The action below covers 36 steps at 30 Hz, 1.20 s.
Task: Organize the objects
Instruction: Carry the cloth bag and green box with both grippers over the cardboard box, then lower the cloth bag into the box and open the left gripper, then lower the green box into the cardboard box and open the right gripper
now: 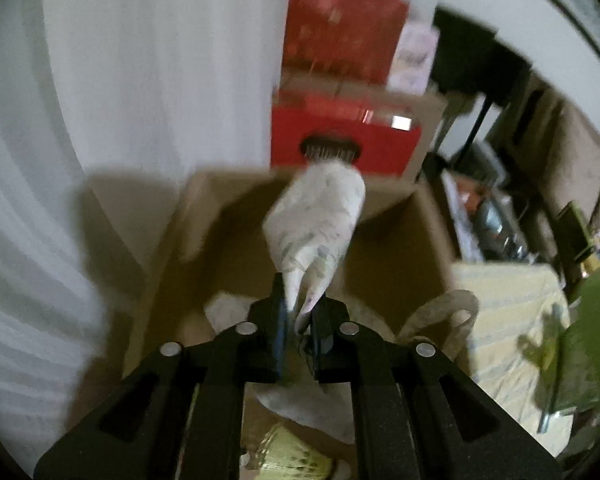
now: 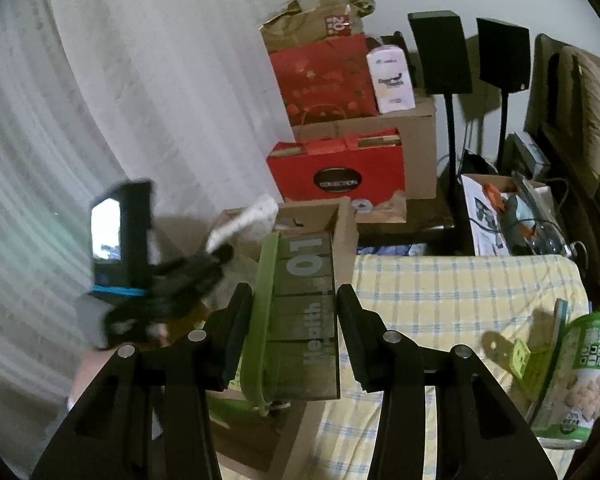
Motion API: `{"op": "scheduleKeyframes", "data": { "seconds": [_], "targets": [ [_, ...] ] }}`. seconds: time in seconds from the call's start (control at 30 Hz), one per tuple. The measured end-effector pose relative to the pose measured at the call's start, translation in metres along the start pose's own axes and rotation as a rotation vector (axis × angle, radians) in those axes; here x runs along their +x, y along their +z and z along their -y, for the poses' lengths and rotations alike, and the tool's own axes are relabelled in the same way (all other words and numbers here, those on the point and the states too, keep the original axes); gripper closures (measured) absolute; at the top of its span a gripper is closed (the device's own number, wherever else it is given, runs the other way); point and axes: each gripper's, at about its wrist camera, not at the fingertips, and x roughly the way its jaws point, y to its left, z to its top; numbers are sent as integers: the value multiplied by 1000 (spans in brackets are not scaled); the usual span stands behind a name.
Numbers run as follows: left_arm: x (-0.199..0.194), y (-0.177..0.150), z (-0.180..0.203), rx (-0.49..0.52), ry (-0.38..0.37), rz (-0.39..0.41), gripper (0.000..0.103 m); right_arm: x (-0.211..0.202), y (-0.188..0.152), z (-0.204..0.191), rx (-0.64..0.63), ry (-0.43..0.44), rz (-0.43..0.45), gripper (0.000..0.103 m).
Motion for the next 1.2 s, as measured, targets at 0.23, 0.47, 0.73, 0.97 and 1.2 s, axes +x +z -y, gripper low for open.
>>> {"op": "scheduleKeyframes", "data": {
  "seconds": [0.23,0.47,0.73,0.97,1.2],
  "targets": [
    [5,-33,-29,-68,-80,-96,51,24,0,-9,-13,-2,-26,59],
    [-58,-32,-54,-124,-167,6,34,37,3,-15,-14,6,-39,59],
    [-108,-29,-54,-81,-191,93,29,56,8,-19,-19,1,-55,59],
    [-121,-29,-47,-36,-163,117,27,83,12,-24,-42,-12,-79,59],
    [-118,-36,-50,-22,-123,122,26,117,16,-34,-61,-27,-112,59]
  ]
}}
